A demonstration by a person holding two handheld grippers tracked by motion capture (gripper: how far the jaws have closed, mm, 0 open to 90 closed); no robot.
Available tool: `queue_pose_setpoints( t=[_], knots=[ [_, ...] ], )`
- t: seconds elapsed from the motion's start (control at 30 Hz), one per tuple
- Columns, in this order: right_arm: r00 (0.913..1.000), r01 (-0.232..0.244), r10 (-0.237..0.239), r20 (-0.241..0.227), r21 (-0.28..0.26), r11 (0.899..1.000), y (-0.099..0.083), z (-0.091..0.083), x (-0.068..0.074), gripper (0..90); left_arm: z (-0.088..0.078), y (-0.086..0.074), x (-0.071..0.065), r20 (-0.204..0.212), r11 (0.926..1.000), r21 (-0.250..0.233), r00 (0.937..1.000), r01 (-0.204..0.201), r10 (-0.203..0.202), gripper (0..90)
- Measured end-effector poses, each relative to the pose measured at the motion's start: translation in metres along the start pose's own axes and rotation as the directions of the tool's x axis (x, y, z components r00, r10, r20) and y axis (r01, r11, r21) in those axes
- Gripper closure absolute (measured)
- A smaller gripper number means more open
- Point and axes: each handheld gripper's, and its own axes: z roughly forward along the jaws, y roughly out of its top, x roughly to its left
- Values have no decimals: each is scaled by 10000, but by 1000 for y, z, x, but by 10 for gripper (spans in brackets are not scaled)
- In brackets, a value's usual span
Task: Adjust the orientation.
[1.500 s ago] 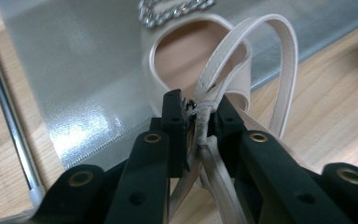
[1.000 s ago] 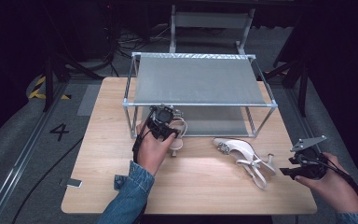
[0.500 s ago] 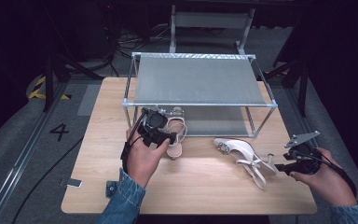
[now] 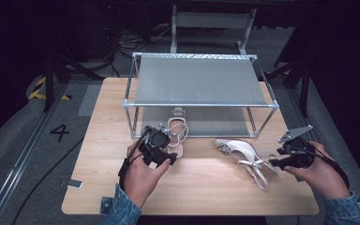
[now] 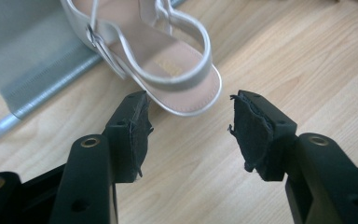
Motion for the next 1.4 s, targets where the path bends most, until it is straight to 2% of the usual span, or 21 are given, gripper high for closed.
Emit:
queue_pose_setpoints(
  t=[0.23,0.27,0.37,0.4,0.43,0.53,0.57,0.67,0.73,1.0,1.17,1.4],
  knots=[
    [9999,121,-122,-65,-40,9999,5,1,1,450,15,-8,-5,105,9999,-29,9999,130,-130,430],
    [9999,117,-117,-81,-95,9999,6,1,1,450,22,-10,-6,115,9998,-53,9998,167,-166,430],
    [9999,147,-147,-75,-90,9999,7,1,1,450,31,-11,-7,43,9998,85,9998,182,-183,431],
    [9999,150,-151,-84,-95,9998,7,1,1,450,35,-12,-8,-159,9998,39,9997,189,-188,425],
    [9999,150,-151,-84,-95,9998,7,1,1,450,35,-12,-8,-159,9998,39,9997,189,-188,426],
    [9999,152,-153,-81,-93,9998,7,1,2,450,39,-13,-7,-394,9999,-104,9991,122,-126,424],
    [9998,176,-176,-60,-67,9998,6,1,2,450,41,-13,-7,-415,9999,-19,9990,153,-154,426],
    [9999,161,-161,-62,-61,9999,5,1,2,450,48,-15,-4,-266,9994,230,9993,273,-267,432],
    [9999,117,-118,-60,-100,9999,5,0,1,450,52,-16,-3,-173,9990,166,9990,420,-417,429],
    [9999,154,-154,-24,-39,9999,3,1,1,450,73,-15,1,-408,9980,444,9982,455,-437,419],
    [9999,124,-124,-25,9,9999,2,1,2,451,85,-15,6,-322,9971,353,9973,677,-666,428],
    [10000,87,-87,-12,14,10000,0,-1,2,450,88,-12,10,-555,9961,216,9949,856,-843,457]
  ],
)
